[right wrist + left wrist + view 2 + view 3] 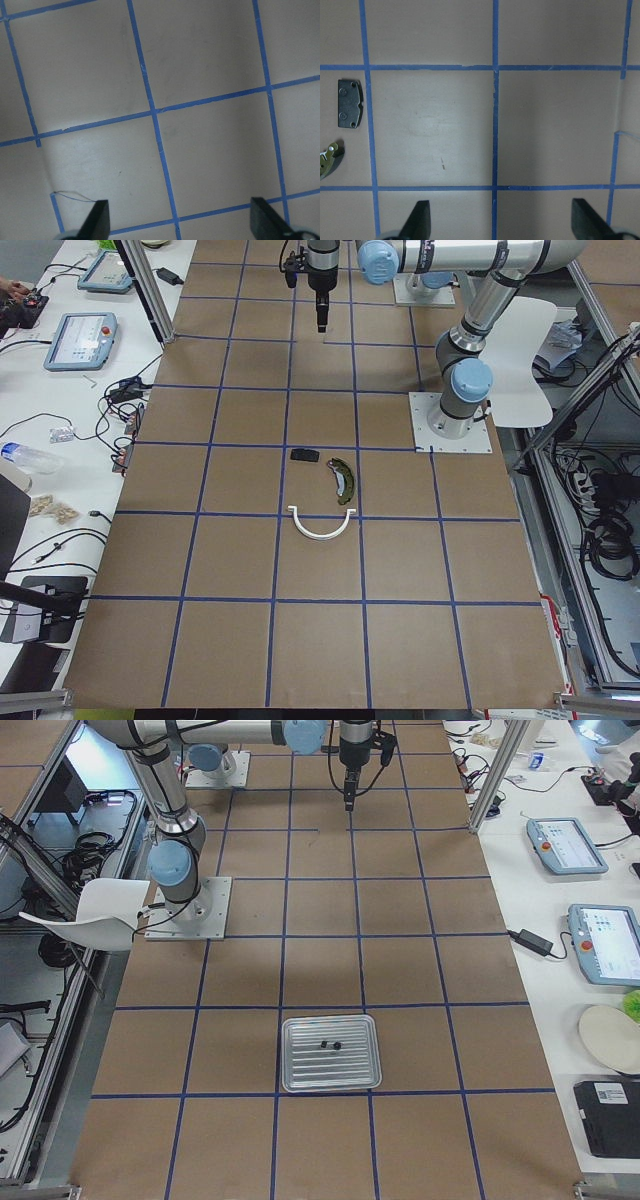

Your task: Place bearing gear from tray to pile

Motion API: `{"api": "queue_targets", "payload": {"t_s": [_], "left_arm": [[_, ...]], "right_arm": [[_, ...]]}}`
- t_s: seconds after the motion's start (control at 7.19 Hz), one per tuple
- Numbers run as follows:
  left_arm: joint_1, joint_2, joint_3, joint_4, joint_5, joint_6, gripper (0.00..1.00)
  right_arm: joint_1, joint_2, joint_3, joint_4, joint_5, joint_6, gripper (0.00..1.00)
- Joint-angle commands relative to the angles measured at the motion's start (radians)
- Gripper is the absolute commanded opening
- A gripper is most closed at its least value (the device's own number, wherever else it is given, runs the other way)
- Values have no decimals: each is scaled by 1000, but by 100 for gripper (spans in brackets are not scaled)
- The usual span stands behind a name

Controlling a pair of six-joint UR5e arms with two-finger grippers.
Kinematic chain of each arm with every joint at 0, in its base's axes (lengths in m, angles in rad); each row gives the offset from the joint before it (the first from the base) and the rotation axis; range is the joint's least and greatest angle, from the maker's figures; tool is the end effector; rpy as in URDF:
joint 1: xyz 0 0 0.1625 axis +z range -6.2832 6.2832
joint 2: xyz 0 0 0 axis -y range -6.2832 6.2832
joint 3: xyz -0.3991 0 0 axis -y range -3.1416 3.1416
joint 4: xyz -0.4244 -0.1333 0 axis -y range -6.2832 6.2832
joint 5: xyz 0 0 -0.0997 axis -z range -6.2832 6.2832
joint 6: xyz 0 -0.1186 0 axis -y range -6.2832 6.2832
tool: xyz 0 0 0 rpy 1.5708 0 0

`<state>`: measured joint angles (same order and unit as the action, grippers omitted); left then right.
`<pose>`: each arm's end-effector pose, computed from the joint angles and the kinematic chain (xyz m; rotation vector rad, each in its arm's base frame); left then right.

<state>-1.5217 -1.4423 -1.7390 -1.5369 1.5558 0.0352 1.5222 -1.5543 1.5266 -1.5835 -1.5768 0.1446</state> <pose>-0.1118 -0.4780 0.4223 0.0218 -3.1263 -0.0081 0.1064 -0.5410 0.4588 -0.3027 -3.1222 0.0638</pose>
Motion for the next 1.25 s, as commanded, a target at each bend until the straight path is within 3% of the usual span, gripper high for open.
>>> {"api": "queue_targets", "payload": {"t_s": [0.0,0.28,0.56,0.84,1.11], "left_arm": [[0,-1,0,12,0,-1,100],[0,-3,0,14,1,-1,100],[0,-1,0,15,4,0,100],[0,0,-4,15,6,0,100],[0,0,-5,15,9,0,100]], "right_arm": [[-1,-3,-2,-1,1,-7,100],[-1,0,-2,0,4,-8,100],[-32,19,3,-62,-18,-203,100],[-254,22,12,-55,-20,-378,100],[-458,95,15,-56,-43,-599,100]]}}
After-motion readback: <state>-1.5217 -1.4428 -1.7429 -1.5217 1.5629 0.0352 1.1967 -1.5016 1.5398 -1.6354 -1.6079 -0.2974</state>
